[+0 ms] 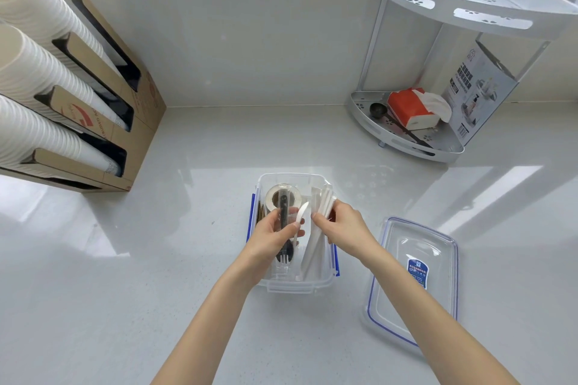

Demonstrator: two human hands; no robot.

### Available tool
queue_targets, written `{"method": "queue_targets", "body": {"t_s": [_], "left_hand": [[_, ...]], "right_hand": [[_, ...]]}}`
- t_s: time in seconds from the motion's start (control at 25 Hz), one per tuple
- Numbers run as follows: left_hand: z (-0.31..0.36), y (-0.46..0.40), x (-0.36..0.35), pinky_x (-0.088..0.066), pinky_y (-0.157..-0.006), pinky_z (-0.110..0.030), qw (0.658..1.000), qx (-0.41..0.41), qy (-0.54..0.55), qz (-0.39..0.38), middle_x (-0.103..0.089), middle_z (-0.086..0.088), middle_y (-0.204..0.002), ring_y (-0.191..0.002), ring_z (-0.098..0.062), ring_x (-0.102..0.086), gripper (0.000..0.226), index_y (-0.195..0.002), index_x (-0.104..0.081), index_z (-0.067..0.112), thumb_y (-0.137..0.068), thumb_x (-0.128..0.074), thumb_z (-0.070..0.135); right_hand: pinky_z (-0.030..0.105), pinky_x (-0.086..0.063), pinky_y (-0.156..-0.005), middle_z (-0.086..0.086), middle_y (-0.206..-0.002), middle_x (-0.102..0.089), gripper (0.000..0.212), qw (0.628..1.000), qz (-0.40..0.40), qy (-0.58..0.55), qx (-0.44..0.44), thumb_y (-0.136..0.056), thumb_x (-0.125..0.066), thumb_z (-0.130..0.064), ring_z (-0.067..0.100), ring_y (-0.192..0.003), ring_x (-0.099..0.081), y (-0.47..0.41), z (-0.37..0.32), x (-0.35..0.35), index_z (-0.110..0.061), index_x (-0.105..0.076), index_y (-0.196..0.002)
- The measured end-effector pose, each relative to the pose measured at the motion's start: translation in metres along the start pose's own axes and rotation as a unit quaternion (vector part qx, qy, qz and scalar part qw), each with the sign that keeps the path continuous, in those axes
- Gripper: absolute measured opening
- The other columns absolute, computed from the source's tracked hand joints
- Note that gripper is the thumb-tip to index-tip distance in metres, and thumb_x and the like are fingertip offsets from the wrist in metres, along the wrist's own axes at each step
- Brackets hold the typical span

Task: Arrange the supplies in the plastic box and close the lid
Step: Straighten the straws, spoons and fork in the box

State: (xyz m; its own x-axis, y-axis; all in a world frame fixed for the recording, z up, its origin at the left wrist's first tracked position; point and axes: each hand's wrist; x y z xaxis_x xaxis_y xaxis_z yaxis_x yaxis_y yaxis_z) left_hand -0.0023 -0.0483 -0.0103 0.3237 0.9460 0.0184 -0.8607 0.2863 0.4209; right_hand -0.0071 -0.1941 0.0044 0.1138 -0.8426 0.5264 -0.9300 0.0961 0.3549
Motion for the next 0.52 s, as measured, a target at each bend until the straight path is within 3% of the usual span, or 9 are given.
{"method": "queue_targets", "body": {"t_s": [0.12, 0.28, 0.52], "left_hand": [[0.001, 0.002, 0.006, -0.049, -0.064, -0.013, 0.999, -0.01, 0.024, 0.037, -0.067, 0.004, -0.096, -0.082, -0.004, -0.065, 0.024, -0.113, -0.054, 0.017, -0.092, -0.045, 0.012], [0.0, 0.003, 0.012, -0.049, -0.06, -0.01, 0.998, -0.003, 0.033, 0.061, -0.067, 0.006, -0.088, -0.067, 0.005, -0.067, 0.024, -0.111, -0.055, 0.011, -0.092, -0.04, 0.009], [0.001, 0.005, 0.015, -0.05, -0.056, -0.009, 0.998, 0.0, 0.038, 0.059, -0.066, 0.005, -0.09, -0.067, 0.005, -0.067, 0.023, -0.108, -0.055, 0.013, -0.093, -0.039, 0.007]], "right_hand": [[0.044, -0.051, -0.071, 0.014, -0.083, -0.051, 0.016, 0.996, 0.01, 0.082, -0.014, -0.088, -0.045, -0.02, 0.035, -0.079, -0.056, -0.009, -0.005, -0.005, -0.004, -0.046, -0.092], [0.033, -0.035, -0.068, 0.026, -0.11, -0.056, 0.034, 0.976, 0.028, 0.216, -0.022, -0.089, -0.043, -0.007, 0.041, -0.102, -0.053, -0.015, -0.017, -0.014, 0.006, -0.035, -0.119], [0.039, -0.045, -0.086, 0.025, -0.125, -0.054, 0.037, 0.954, 0.012, 0.298, -0.04, -0.088, -0.045, 0.002, 0.039, -0.115, -0.052, -0.028, -0.025, -0.032, 0.007, -0.033, -0.123]]}}
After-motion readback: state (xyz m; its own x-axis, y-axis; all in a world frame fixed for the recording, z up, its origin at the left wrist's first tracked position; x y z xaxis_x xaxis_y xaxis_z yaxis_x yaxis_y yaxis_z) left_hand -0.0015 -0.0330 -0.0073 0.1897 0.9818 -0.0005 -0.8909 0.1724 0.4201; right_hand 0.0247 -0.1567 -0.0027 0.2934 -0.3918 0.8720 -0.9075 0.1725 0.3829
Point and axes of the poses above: each hand's wrist, its own y-axis away from the middle knuckle, its own x-axis out of the back of the hand, z = x × y
